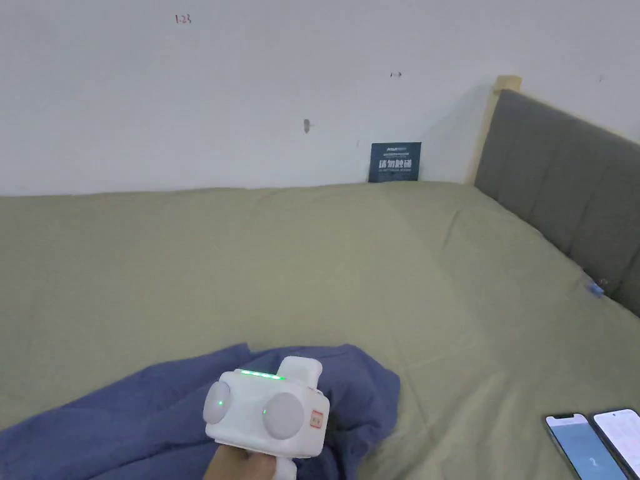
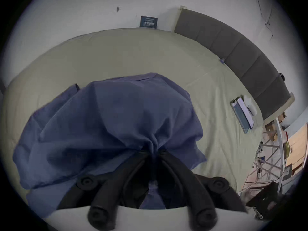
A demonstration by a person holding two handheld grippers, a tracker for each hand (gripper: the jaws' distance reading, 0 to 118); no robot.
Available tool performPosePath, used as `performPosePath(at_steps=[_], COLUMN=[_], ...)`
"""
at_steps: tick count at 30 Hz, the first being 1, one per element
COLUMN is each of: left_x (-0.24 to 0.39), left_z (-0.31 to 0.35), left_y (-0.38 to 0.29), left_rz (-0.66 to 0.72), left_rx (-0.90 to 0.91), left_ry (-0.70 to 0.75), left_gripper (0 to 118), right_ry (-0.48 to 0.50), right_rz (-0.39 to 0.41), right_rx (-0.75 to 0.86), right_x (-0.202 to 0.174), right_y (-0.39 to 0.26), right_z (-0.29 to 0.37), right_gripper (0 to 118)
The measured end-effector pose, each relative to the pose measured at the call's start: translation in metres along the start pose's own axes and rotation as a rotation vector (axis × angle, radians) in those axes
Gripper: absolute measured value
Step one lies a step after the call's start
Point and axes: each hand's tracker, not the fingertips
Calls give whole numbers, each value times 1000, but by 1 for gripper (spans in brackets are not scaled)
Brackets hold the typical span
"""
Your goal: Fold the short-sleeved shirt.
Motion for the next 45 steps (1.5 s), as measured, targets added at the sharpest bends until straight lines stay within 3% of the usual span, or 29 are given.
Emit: performPosePath(at_steps=[2,3,7,8,9,12,13,18,23,26,32,36,45], left_x=[-6,-9,-26,-31,-36,-48,-52,-72,-83,-90,-107,-133,-210], left_z=[11,21,93,119,146,221,237,320,363,372,358,342,270], left_y=[-7,-9,-31,-43,-60,-112,-128,-217,-272,-280,-284,-284,-239], left_rz=[9,16,77,92,113,164,205,342,352,368,400,493,454], left_rx=[75,100,241,278,338,502,527,601,674,658,594,497,299], left_ry=[-30,-19,45,52,66,206,271,403,536,543,553,536,542], left_gripper=[97,117,113,106,79,36,0,0,0,0,0,0,0], right_ry=[5,4,30,40,55,93,107,157,179,185,196,201,199], right_rz=[13,18,24,28,29,25,28,35,66,78,91,101,92], right_rx=[-2,0,36,49,60,90,97,131,158,163,162,148,73], right_x=[-2,-3,-12,-16,-19,-32,-36,-54,-65,-72,-79,-82,-93], right_y=[2,4,17,20,22,27,28,30,30,31,29,26,20], right_z=[-5,-6,-2,1,4,13,17,37,49,53,54,48,3], right_gripper=[0,0,0,0,0,0,0,0,0,0,0,0,0])
